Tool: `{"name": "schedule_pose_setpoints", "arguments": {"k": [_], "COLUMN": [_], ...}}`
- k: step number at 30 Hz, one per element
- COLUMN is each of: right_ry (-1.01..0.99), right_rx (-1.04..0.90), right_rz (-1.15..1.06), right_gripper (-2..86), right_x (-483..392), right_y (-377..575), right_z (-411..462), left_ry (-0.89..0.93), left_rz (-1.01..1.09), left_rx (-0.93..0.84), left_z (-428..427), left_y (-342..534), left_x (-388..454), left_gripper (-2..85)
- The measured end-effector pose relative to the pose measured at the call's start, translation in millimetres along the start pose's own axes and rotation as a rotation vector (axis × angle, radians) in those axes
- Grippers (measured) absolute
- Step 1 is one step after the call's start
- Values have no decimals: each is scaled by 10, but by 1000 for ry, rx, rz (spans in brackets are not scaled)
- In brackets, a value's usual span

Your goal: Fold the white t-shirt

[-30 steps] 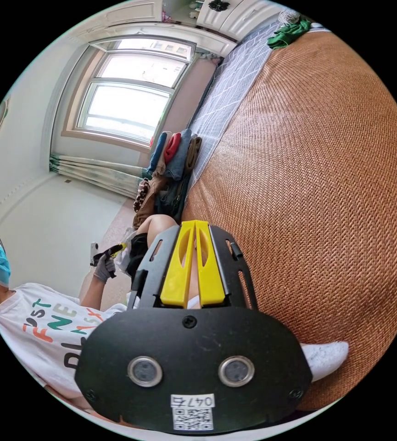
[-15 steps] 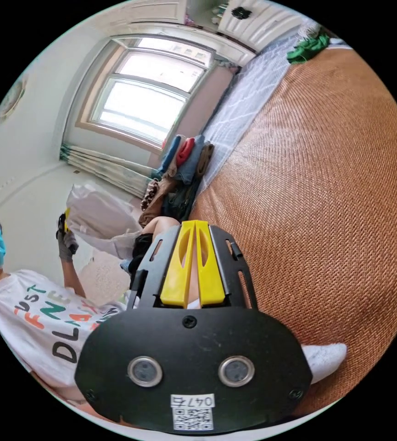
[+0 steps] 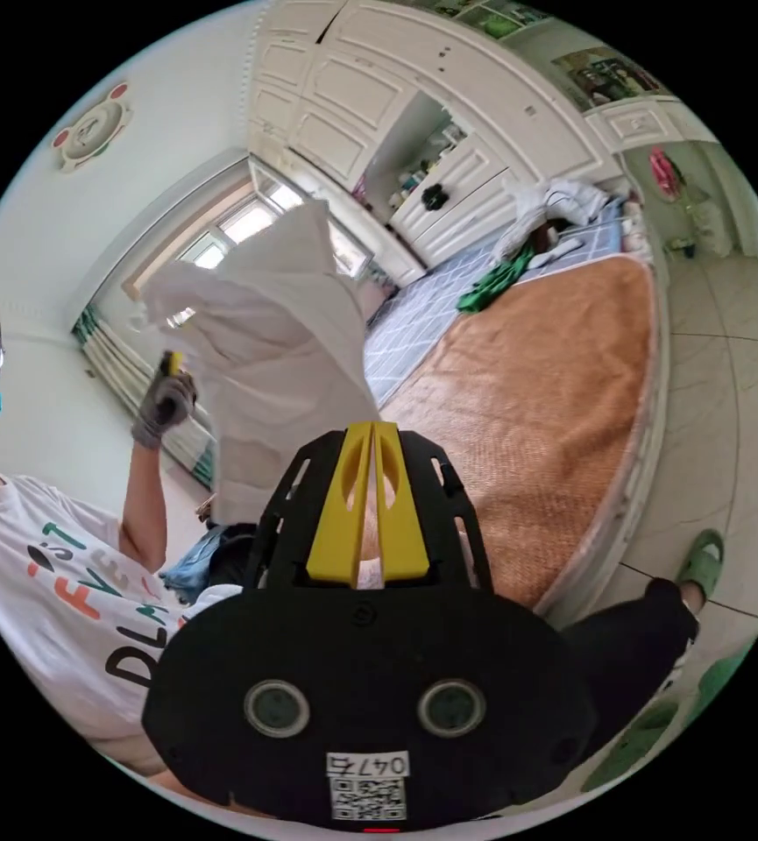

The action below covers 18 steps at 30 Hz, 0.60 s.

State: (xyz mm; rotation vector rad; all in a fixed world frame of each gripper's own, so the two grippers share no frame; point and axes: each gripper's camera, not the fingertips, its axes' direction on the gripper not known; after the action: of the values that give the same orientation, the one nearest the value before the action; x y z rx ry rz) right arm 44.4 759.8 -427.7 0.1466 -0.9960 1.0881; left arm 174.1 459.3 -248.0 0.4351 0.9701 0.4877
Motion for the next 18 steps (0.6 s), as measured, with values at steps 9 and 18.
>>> {"name": "schedule_pose_setpoints", "arguments": {"k": [9, 18], "right_ry": [125, 239], "right_rx": [-144, -430], "right_rz": [-78, -408], "right_gripper": [24, 101], "right_x": [-466, -1734], "right_y": [-677, -1731], "right_z": [222, 1881], "left_ry": [-534, -411], "left_rz": [77, 153], "left_rx": [-70, -230], "left_z": [108, 1155], "left_y": [393, 592], "left_x": [-1533, -2682], "left_gripper": [92, 70]}}
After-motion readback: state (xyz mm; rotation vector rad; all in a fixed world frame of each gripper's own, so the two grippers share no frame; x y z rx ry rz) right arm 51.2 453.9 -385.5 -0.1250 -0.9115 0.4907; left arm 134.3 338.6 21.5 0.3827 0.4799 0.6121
